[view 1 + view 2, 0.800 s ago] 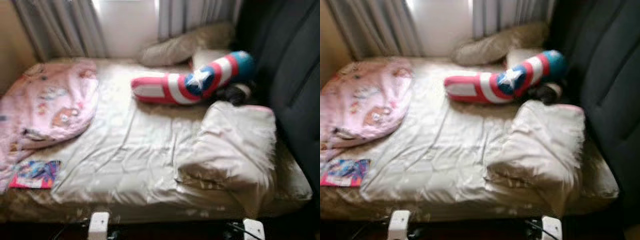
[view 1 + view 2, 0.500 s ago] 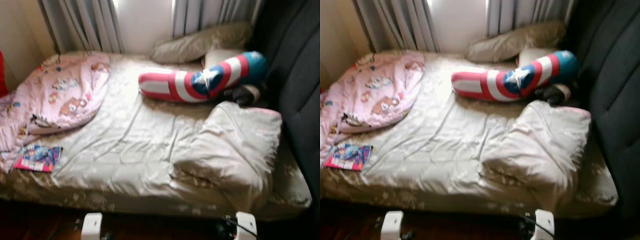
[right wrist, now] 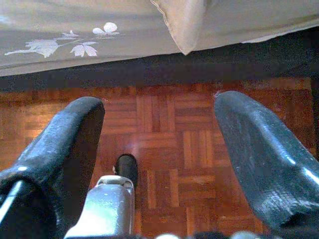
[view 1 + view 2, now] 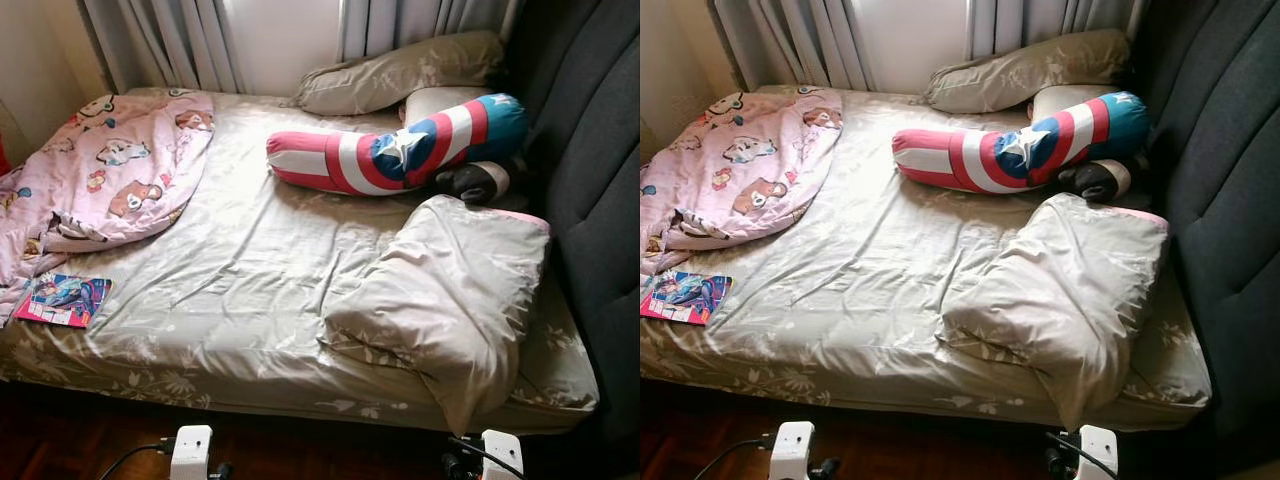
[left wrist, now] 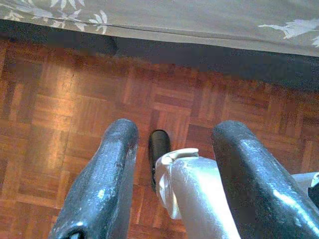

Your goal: Clean up the room

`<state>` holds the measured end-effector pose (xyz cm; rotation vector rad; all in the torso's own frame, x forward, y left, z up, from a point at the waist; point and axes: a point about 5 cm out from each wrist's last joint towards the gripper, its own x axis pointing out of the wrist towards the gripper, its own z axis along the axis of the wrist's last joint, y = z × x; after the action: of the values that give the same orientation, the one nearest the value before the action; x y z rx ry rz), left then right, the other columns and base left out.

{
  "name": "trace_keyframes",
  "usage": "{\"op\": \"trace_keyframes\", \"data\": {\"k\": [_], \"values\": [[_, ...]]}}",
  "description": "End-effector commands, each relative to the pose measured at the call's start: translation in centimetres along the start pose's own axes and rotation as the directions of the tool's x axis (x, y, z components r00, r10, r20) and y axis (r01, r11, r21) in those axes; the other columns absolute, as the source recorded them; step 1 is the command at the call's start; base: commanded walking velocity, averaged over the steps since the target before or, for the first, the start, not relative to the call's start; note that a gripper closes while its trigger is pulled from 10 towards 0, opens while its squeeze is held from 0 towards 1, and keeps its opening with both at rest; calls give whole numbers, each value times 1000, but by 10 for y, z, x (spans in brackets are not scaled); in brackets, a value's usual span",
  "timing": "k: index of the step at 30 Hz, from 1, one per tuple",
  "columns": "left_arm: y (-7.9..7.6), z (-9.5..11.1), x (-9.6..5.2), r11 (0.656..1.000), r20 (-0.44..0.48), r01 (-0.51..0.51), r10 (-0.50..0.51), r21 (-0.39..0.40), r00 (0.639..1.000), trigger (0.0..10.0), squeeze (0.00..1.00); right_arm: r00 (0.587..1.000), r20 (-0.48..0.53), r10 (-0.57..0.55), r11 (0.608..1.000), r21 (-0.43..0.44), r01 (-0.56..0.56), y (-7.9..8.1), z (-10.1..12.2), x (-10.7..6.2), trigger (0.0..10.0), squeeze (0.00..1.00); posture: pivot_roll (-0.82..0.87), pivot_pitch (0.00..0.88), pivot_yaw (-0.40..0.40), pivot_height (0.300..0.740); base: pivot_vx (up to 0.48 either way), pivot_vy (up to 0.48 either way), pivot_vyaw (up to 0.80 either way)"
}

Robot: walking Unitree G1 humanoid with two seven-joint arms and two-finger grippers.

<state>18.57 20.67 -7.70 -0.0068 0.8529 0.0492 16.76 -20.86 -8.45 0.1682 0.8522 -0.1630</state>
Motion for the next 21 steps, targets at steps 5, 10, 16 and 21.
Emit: {"op": "trace_keyframes", "data": {"k": [5,10,16,21], "values": [[5,-7,-2,1000,-23,-9,9,-15,1000,10000,0,1000,-15,-9,1000,4,9,0,-2,0,10000,0,84,49,-43,740,273,0,-198],[6,-7,-3,1000,-23,-9,9,-16,1000,10000,0,1000,-22,-4,1000,-4,4,0,-2,0,10000,0,84,50,-43,740,272,0,-723],[6,-7,-3,1000,-22,-13,13,-16,1000,10000,0,1000,-12,5,999,-33,-5,0,0,0,10000,0,86,48,-44,740,274,0,-355],[7,-8,-3,1000,-21,-15,15,-17,1000,10000,0,1000,-8,6,1000,-22,-7,1,1,0,10000,0,88,49,-45,740,274,0,0]]}}
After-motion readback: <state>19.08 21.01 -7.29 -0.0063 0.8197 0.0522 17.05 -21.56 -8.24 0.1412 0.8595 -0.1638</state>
